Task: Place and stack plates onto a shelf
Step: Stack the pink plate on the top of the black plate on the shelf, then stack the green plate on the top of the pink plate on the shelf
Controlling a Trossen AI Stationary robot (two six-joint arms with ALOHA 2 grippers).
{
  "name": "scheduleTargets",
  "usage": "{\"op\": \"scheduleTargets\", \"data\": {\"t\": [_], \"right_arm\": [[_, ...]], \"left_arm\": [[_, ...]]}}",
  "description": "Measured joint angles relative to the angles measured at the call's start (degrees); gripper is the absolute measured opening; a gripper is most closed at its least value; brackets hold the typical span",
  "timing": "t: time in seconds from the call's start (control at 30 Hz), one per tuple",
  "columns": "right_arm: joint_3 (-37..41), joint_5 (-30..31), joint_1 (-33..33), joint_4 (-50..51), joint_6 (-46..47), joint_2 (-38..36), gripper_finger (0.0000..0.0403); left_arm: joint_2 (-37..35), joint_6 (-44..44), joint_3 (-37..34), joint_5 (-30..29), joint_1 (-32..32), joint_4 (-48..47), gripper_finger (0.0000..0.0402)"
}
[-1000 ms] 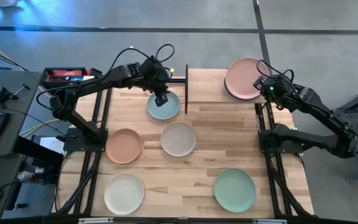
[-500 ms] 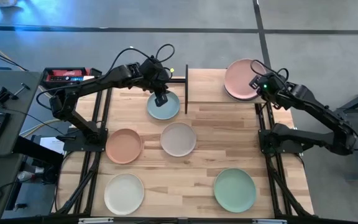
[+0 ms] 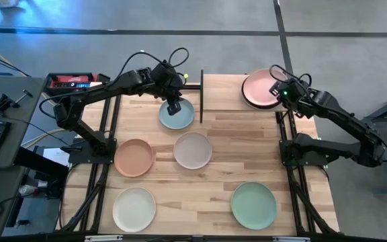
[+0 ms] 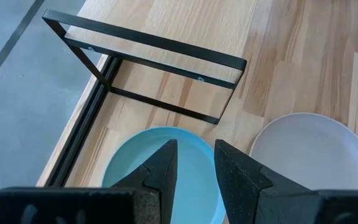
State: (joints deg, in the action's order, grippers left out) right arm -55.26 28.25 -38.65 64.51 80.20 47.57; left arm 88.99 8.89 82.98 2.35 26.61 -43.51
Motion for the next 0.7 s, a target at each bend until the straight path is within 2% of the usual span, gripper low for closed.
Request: {"op": "scheduleTargets", "data": {"t": [0.23, 0.53, 0.7], "right_arm": [[-0.66, -1.52, 0.00, 1.03, -1.08, -0.74, 0.0080], [-2.85, -3.04, 0.00, 4.19, -2.77, -3.19, 0.0083], [-2.89, -6.24, 0.03, -0.59, -8.66, -3.24, 0.0083]], "left_arm": [[0.00, 0.71, 0.00, -0.03, 0.00, 0.01, 0.0097], [0.00, 0.19, 0.00, -0.02, 0.00, 0.00, 0.0097], [0.00, -0.83, 0.00, -0.04, 0.00, 0.00, 0.0097]]}}
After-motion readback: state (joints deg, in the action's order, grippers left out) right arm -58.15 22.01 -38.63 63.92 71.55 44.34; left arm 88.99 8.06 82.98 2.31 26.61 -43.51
